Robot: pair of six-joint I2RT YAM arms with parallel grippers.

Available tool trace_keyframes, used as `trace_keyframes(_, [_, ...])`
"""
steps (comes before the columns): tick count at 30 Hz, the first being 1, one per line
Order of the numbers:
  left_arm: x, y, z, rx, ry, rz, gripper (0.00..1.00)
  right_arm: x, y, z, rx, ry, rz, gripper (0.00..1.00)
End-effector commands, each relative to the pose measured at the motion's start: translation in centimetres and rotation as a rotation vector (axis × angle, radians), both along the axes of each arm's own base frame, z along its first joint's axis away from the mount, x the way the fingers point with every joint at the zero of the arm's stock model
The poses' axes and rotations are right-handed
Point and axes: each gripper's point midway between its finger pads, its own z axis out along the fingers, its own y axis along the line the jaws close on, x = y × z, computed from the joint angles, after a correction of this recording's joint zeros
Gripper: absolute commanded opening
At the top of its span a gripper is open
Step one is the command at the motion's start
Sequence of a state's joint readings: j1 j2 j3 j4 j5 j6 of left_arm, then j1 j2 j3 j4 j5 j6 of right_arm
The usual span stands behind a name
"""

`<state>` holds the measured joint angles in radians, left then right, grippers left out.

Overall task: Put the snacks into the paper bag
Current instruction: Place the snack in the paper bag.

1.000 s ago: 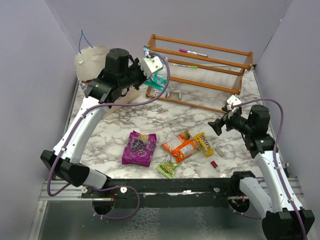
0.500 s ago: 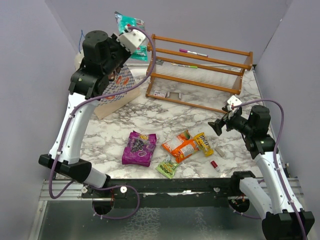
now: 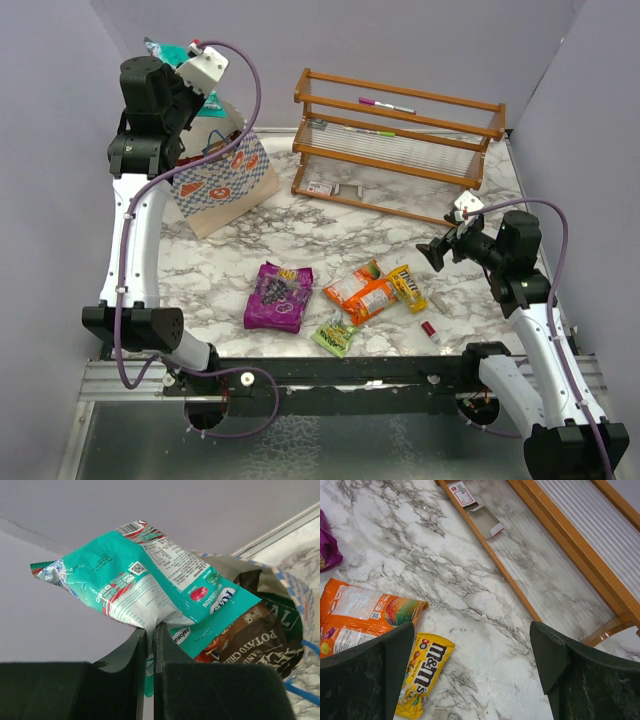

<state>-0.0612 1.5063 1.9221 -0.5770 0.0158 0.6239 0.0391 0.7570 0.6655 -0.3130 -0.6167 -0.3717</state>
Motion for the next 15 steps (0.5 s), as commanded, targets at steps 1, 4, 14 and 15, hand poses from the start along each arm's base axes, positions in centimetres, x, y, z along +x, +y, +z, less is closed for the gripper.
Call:
trace_keyframes(1, [0.5,3.0,-0.2,0.083,-0.007,0.057,0.0,0.0,0.0,0.2,-0.005,-0.023,0.014,0.99])
trace_keyframes(4, [0.9,3.8,-1.9,0.124,0.044,0.063,0.0,-0.1,0.1,0.2,-0.003,-0.022,0.02,0.99])
trace_keyframes(14, [1.4,4.2,-8.3,0.223,0.228,0.015,0.0,0.0,0.0,0.0,-0.006,-0.021,0.011,0.99])
trace_keyframes(15, [1.4,4.2,-8.8,0.225,0.241,0.012,0.0,0.0,0.1,0.1,-0.005,-0.022,0.016,0.99])
